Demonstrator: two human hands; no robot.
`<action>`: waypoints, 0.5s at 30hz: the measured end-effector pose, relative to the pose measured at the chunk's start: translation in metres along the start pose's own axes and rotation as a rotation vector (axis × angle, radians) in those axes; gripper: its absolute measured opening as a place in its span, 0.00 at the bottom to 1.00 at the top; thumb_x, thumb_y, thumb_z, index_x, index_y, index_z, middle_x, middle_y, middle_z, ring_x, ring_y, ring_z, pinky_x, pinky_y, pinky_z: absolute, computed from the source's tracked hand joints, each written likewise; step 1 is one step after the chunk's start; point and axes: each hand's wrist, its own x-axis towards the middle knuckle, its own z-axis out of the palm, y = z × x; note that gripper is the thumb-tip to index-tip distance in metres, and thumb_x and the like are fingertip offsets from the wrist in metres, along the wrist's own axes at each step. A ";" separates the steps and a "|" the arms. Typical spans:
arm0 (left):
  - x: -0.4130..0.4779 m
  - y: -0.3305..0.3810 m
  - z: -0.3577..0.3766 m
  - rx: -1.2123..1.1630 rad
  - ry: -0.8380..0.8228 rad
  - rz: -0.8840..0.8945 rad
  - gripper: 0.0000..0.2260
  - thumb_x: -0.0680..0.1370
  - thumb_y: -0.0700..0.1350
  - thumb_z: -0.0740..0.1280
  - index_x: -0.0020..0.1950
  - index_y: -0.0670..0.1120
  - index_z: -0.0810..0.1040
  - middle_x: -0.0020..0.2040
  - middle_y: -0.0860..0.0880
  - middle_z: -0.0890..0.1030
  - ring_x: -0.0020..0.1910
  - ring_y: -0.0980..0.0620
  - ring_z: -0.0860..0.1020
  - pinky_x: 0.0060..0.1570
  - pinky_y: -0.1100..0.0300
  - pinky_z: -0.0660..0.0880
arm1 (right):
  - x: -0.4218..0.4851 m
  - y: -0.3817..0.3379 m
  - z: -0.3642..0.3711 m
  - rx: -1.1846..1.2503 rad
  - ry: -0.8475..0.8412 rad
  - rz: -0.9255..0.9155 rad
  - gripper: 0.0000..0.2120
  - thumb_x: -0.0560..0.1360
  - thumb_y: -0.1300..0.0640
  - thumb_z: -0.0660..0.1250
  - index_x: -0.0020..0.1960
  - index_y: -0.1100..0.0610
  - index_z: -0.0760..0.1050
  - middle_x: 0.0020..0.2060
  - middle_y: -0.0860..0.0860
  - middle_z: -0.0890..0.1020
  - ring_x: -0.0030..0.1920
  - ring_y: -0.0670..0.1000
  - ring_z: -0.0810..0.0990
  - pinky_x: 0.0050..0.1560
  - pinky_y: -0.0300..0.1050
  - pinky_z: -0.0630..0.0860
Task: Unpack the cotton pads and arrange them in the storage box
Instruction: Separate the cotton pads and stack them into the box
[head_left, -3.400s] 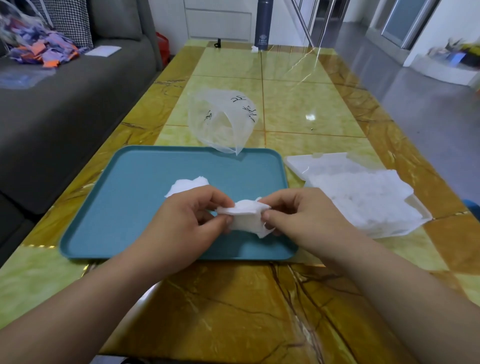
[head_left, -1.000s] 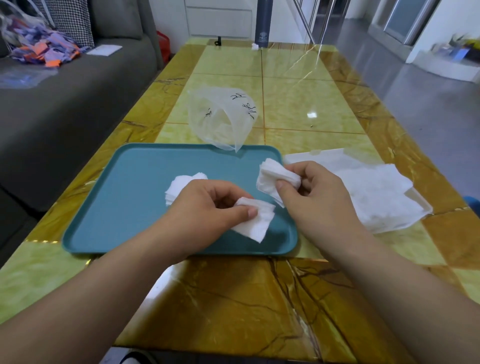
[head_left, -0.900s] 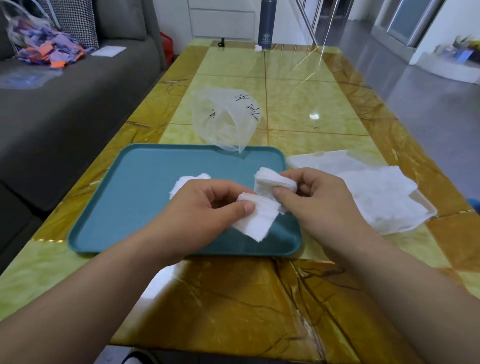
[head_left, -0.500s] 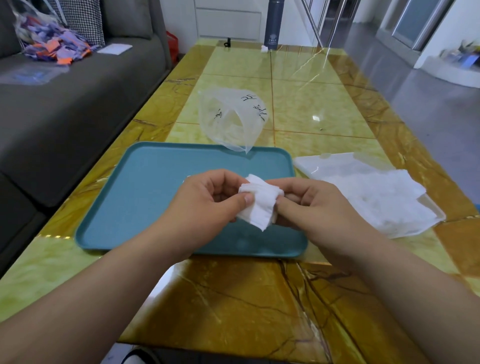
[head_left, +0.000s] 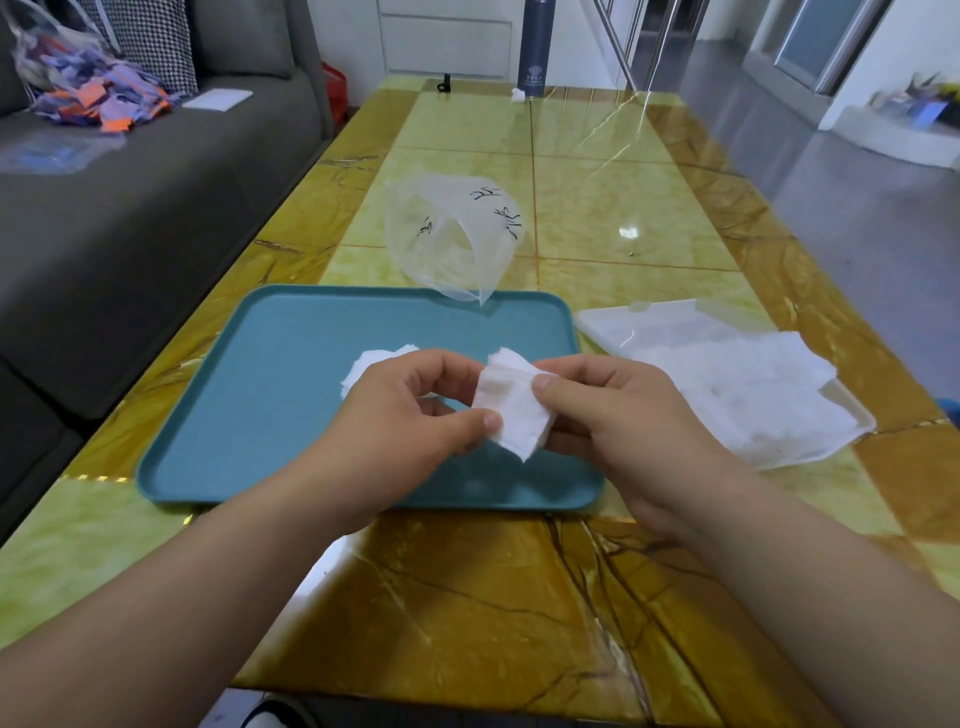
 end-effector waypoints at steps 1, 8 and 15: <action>0.000 0.000 -0.001 -0.012 -0.002 -0.010 0.11 0.74 0.38 0.77 0.53 0.50 0.85 0.48 0.53 0.87 0.42 0.45 0.85 0.44 0.56 0.83 | 0.001 0.000 0.000 0.021 0.011 0.016 0.06 0.79 0.64 0.69 0.52 0.61 0.85 0.46 0.59 0.88 0.50 0.59 0.88 0.55 0.55 0.85; 0.000 0.000 -0.006 -0.007 -0.007 -0.029 0.12 0.75 0.40 0.77 0.57 0.52 0.85 0.48 0.49 0.87 0.43 0.44 0.85 0.52 0.52 0.82 | 0.008 0.003 -0.002 0.081 0.136 0.063 0.05 0.80 0.63 0.69 0.52 0.59 0.84 0.46 0.58 0.89 0.51 0.58 0.88 0.53 0.55 0.85; -0.001 0.002 -0.011 -0.143 -0.038 0.005 0.02 0.78 0.37 0.73 0.50 0.40 0.84 0.36 0.44 0.83 0.35 0.50 0.79 0.41 0.61 0.80 | 0.008 0.004 -0.004 -0.034 0.175 -0.025 0.07 0.80 0.62 0.69 0.49 0.56 0.85 0.45 0.57 0.88 0.52 0.58 0.87 0.54 0.55 0.85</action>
